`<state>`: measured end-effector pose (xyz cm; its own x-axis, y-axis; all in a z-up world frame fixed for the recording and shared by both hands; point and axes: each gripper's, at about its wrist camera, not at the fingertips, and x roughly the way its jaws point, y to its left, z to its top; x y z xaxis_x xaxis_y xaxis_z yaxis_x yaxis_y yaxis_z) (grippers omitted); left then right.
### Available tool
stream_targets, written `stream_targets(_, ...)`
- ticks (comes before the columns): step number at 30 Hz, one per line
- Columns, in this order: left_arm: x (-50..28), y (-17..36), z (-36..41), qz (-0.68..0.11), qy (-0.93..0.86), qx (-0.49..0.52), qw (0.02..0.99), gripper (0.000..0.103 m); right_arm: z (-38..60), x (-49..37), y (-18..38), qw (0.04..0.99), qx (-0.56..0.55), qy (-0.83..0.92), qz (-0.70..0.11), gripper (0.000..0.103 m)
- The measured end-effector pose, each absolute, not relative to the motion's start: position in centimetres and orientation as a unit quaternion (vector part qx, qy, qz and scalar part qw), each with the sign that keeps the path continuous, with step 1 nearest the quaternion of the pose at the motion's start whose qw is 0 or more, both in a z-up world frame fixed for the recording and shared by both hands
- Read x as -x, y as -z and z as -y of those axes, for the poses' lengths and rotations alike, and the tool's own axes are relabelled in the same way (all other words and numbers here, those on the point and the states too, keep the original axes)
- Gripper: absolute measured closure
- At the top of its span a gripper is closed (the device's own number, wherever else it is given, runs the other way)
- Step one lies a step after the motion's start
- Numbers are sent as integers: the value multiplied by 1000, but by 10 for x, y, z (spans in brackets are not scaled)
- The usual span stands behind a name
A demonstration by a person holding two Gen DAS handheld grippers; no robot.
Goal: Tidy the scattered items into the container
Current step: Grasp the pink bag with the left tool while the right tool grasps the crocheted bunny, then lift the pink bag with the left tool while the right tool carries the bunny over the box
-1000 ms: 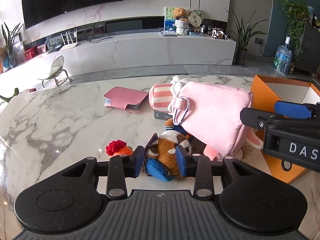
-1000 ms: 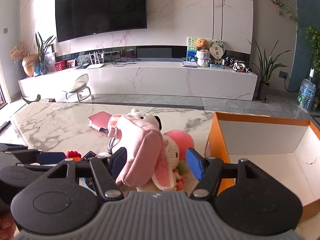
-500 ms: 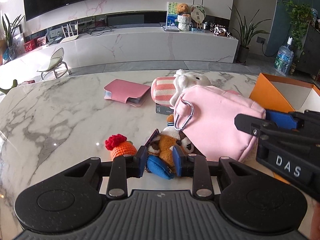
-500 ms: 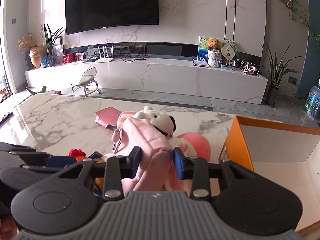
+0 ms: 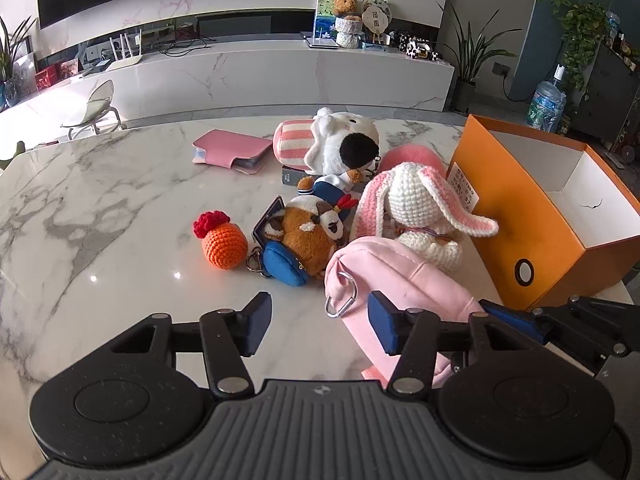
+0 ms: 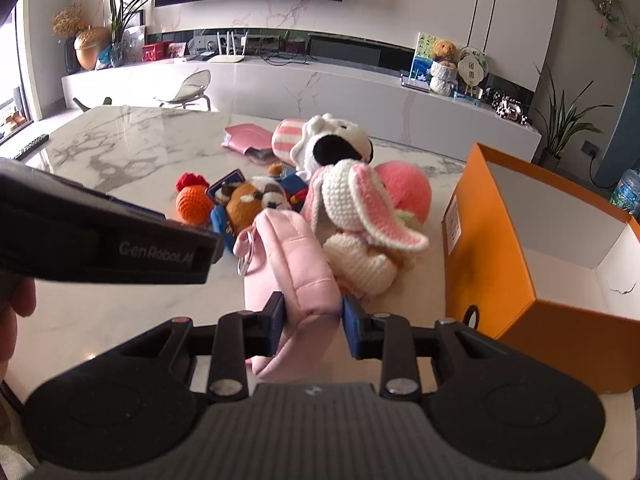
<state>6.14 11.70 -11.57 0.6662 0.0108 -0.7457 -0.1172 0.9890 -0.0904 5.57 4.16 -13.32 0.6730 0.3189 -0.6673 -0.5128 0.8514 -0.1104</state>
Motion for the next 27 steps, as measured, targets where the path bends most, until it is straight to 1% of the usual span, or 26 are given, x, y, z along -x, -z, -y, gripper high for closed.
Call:
stream_targets(4,-57,114,-117,-411,-22,83,908,38,-45,-43,131,900,156,-242,-328,64)
stream_targets(6,-55,115,-119,-416,-12,107,903,35,-49,-35,130,898,162,-249,-324,64)
stream_targets(11,-50,118,-127,-431,-6,162,888,34,-57,-19,130,890,174,-276,-320,59)
stream_targets(13,-49,117,-128,-432,-7,166,887,34,-58,-14,130,886,171,-285,-323,57)
stream_targets(18,-53,117,-123,-441,3,179,880,33,-63,-2,128,878,166,-309,-325,57)
stream_targets(24,-67,119,-108,-466,15,128,875,34,-58,0,127,877,159,-306,-333,57)
stream_targets(25,-69,120,-106,-469,12,121,875,35,-58,1,127,878,161,-305,-333,57)
stream_targets(26,-70,122,-106,-471,9,115,875,40,-57,2,127,878,163,-304,-332,57)
stream_targets(27,-70,125,-106,-473,7,112,874,50,-56,3,126,879,163,-302,-332,57)
